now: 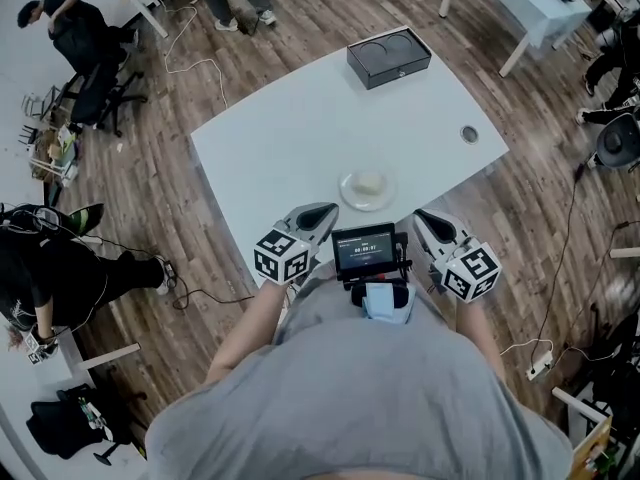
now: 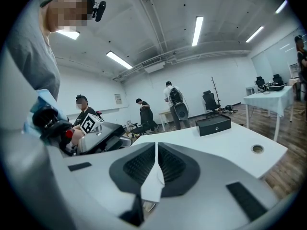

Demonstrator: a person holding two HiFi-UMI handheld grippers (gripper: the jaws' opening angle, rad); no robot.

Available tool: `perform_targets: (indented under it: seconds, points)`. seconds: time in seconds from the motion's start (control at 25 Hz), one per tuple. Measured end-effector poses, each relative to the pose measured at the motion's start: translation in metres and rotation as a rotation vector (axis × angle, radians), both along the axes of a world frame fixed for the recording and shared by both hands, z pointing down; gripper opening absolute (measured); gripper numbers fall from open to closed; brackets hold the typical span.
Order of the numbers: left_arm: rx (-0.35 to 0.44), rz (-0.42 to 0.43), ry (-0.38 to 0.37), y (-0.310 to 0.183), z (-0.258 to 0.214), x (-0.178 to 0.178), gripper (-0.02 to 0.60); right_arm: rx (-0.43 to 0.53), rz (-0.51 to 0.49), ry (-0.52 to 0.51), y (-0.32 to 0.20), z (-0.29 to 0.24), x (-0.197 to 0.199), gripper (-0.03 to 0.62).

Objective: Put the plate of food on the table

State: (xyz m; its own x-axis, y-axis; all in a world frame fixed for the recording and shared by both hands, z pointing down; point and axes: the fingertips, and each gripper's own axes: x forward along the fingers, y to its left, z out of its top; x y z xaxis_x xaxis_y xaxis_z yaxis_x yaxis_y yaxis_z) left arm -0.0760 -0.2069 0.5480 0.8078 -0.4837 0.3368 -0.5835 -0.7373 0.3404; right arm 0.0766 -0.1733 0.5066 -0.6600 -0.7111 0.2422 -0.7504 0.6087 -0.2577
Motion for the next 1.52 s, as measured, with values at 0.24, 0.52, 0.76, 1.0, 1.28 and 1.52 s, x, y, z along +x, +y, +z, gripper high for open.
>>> perform_targets:
  seconds: [0.24,0.52,0.76,1.0,1.28,1.52]
  points:
    - [0.015,-0.051,0.021,0.019,-0.005,-0.01,0.018,0.003,-0.004,0.005,0.002,0.0,-0.003,0.034]
    - [0.032,-0.023,0.019,0.019,-0.008,-0.003,0.018,-0.001,0.001,0.036,0.002,0.0,-0.002,0.032]
    - [0.023,-0.01,0.012,0.019,-0.005,0.0,0.018,-0.006,-0.008,0.059,0.004,-0.002,-0.006,0.029]
    - [0.017,-0.007,0.011,0.018,-0.003,0.0,0.018,-0.014,-0.007,0.072,0.004,-0.001,-0.004,0.029]
    - [0.017,-0.014,0.032,0.011,-0.004,-0.004,0.018,-0.012,-0.009,0.086,-0.001,-0.004,-0.006,0.029]
    - [0.013,-0.02,0.046,0.01,-0.005,-0.006,0.018,-0.014,-0.016,0.1,-0.002,-0.008,-0.005,0.029]
